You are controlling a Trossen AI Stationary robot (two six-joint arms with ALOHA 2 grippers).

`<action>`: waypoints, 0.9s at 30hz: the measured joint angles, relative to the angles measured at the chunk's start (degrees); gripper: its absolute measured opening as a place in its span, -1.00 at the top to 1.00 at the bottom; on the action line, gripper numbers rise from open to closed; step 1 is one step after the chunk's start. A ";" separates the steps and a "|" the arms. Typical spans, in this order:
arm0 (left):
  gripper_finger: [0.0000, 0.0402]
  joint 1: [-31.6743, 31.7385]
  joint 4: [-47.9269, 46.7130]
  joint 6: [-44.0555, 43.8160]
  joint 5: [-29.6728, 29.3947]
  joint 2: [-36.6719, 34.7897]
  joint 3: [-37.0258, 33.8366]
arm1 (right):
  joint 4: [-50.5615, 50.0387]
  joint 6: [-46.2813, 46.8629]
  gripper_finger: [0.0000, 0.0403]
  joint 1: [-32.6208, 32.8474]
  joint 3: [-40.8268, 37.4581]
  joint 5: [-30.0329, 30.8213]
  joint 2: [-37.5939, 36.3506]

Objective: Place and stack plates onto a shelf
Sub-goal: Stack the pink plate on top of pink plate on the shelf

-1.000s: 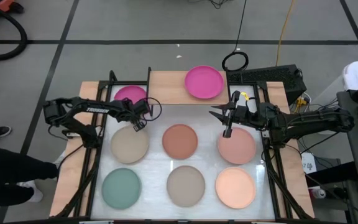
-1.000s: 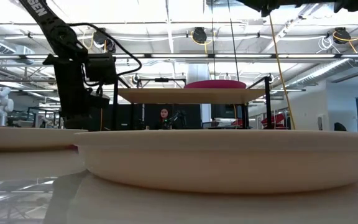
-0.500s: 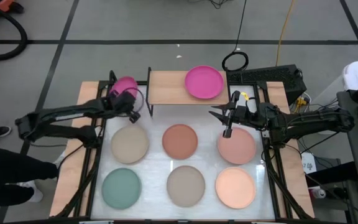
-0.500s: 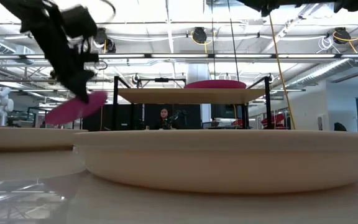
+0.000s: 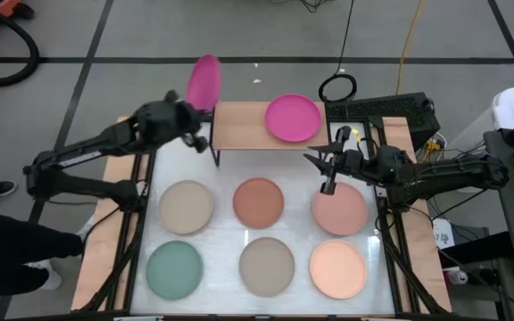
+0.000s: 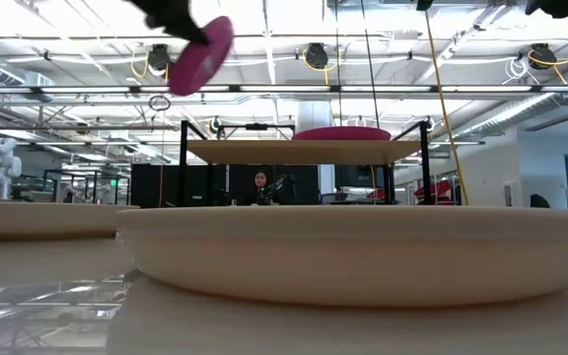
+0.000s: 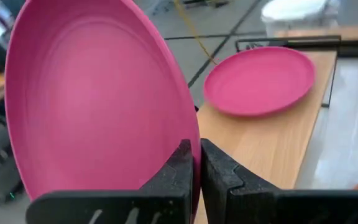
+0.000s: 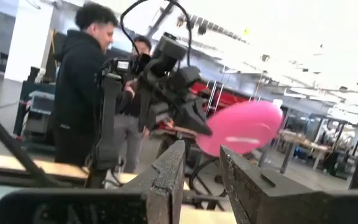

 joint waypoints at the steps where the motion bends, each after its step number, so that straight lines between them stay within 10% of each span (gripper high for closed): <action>1: 0.94 -0.40 -0.80 1.65 0.05 2.70 2.30 | 0.37 -0.13 0.58 0.00 0.00 -0.02 0.00; 14: 0.94 -3.87 -2.28 21.13 -0.18 34.46 21.06 | -1.27 -0.03 0.58 1.48 0.00 -0.02 -2.43; 27: 0.92 -5.95 1.35 35.82 6.49 47.59 31.62 | -1.10 -0.79 0.58 5.63 -2.49 -0.09 -9.58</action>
